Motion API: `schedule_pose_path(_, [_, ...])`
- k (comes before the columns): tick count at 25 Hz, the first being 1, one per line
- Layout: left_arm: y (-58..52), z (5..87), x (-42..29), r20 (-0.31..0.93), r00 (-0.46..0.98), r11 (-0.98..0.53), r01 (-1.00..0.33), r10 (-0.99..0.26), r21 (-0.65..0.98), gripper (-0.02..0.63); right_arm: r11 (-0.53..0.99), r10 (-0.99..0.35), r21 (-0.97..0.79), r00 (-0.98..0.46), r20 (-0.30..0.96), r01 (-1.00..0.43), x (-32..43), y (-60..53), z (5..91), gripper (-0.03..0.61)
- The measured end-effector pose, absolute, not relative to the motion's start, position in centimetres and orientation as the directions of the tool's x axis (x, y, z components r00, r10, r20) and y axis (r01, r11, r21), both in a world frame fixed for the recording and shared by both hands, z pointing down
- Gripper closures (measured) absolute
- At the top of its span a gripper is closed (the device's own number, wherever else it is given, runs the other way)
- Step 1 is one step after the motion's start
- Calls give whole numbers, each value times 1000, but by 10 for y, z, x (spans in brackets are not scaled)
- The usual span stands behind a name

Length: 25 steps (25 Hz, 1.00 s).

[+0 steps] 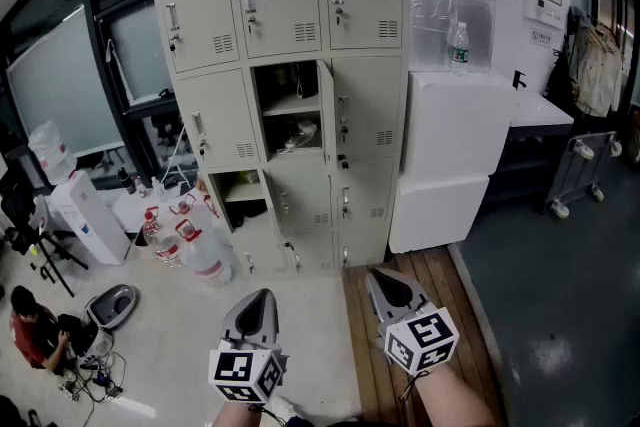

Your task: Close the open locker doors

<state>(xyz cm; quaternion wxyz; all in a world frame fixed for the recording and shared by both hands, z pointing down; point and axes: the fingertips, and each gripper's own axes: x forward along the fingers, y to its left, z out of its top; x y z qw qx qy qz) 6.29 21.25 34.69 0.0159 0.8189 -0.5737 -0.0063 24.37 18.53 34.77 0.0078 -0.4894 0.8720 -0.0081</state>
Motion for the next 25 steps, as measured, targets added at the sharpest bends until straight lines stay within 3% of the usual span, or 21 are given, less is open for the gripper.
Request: schedule_pose_path(25, [218, 344, 71, 2, 322, -321, -947, -947, 13, 611, 557, -831, -47, -556, -26, -829, 249, 184, 348, 578])
